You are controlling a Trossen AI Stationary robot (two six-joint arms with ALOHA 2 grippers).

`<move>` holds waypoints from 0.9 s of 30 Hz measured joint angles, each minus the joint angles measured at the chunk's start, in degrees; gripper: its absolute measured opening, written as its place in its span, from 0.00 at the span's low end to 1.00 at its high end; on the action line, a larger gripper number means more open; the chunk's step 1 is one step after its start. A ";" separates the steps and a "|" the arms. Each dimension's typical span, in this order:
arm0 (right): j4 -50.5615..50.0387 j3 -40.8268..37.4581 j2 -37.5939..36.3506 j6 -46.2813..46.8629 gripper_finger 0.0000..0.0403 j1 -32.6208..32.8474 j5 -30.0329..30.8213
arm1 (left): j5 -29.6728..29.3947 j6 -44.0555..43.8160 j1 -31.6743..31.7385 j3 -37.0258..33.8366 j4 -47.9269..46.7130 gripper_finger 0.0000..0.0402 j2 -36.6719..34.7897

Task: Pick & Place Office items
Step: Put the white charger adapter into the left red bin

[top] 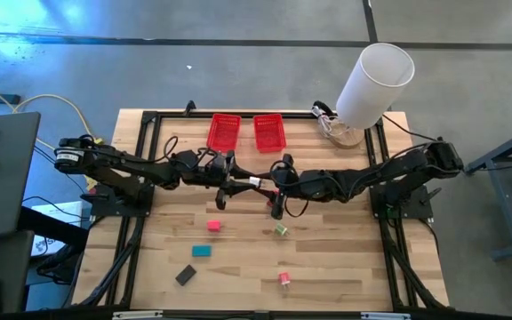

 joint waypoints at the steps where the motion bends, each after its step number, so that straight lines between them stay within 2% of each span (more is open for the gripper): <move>1: -0.06 0.00 0.00 0.18 0.37 -0.04 -0.10 | -0.06 0.04 0.01 -0.02 -0.02 0.32 0.00; 11: -0.11 0.00 -0.01 0.03 0.34 -0.01 -0.35 | -0.06 1.20 0.03 -0.02 -0.07 0.32 0.00; 15: -0.34 0.00 -0.02 -0.46 0.31 0.01 -0.40 | -0.06 3.18 0.03 -0.02 -0.20 0.35 -0.02; 22: -0.65 0.00 -0.02 -0.75 0.31 0.05 -0.88 | 0.36 1.61 -0.01 -0.02 0.12 0.38 -0.01; 27: -0.85 0.00 -0.02 -0.80 0.31 0.09 -1.34 | 5.20 1.92 0.08 -0.02 0.13 0.39 0.00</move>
